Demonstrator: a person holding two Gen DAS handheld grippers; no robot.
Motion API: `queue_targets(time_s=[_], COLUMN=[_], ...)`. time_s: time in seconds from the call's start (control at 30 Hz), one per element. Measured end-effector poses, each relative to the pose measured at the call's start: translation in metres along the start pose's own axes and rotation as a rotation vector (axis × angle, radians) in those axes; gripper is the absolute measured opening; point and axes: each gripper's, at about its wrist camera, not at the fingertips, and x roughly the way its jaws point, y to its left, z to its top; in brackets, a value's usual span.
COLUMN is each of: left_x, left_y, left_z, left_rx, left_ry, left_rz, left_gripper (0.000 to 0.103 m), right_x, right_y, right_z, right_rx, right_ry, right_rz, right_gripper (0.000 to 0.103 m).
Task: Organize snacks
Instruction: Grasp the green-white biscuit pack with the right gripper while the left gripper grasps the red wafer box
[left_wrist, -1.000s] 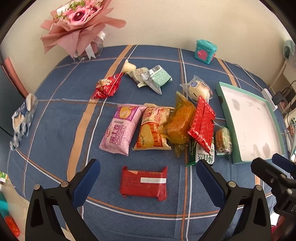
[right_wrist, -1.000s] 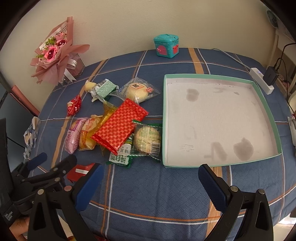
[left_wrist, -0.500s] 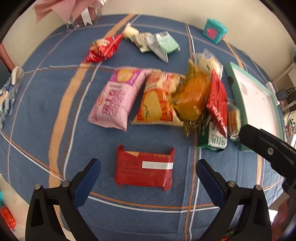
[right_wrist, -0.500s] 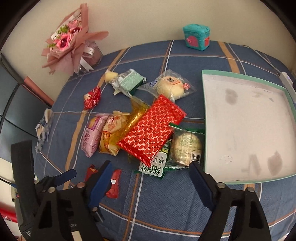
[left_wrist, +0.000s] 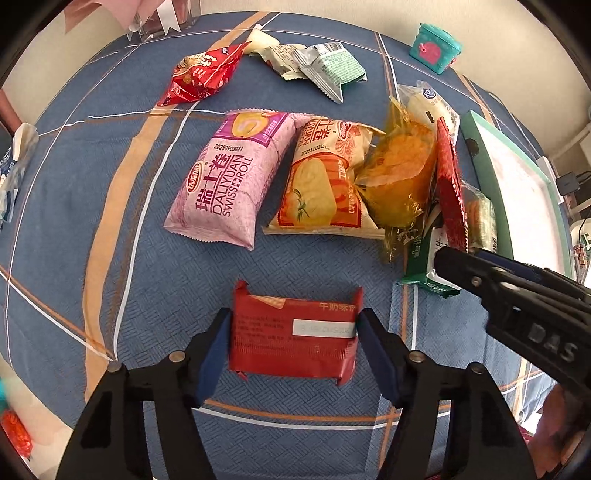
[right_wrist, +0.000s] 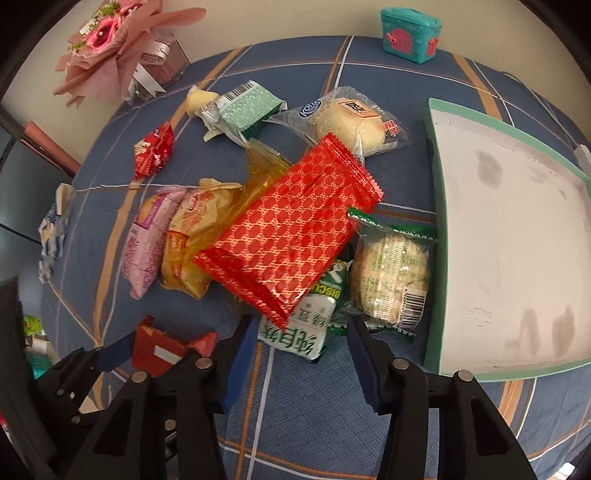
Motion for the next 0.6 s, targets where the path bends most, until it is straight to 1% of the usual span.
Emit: queue_targets(time_s=[0.03, 0.1, 0.23, 0.37, 0.43, 0.6], left_x=[0.002, -0.002, -0.005, -0.006, -0.006, -0.006], left_y=[0.001, -0.001, 0.001, 0.010, 0.018, 0.031], left_z=[-0.001, 0.003, 0.008, 0.013, 0.016, 0.023], left_rx=[0.003, 0.003, -0.005, -0.026, -0.042, -0.073], left_ry=[-0.002, -0.001, -0.012, -0.029, -0.041, -0.047], left_rz=[0.001, 0.001, 0.014, 0.036, 0.057, 0.047], left_gripper=[0.069, 0.068, 0.068, 0.067, 0.067, 0.067], right_x=[0.003, 0.010, 0.014, 0.019, 0.023, 0.034], right_y=[0.001, 0.001, 0.001, 0.004, 0.006, 0.009], right_z=[0.001, 0.005, 0.009, 0.014, 0.016, 0.021], right_rx=[-0.002, 0.011, 0.024, 0.041, 0.041, 0.055], right_ry=[0.006, 0.019, 0.019, 0.041, 0.042, 0.056], right_rz=[-0.005, 0.014, 0.022, 0.039, 0.030, 0.018], right_gripper=[0.050, 0.050, 0.050, 0.050, 0.050, 0.048])
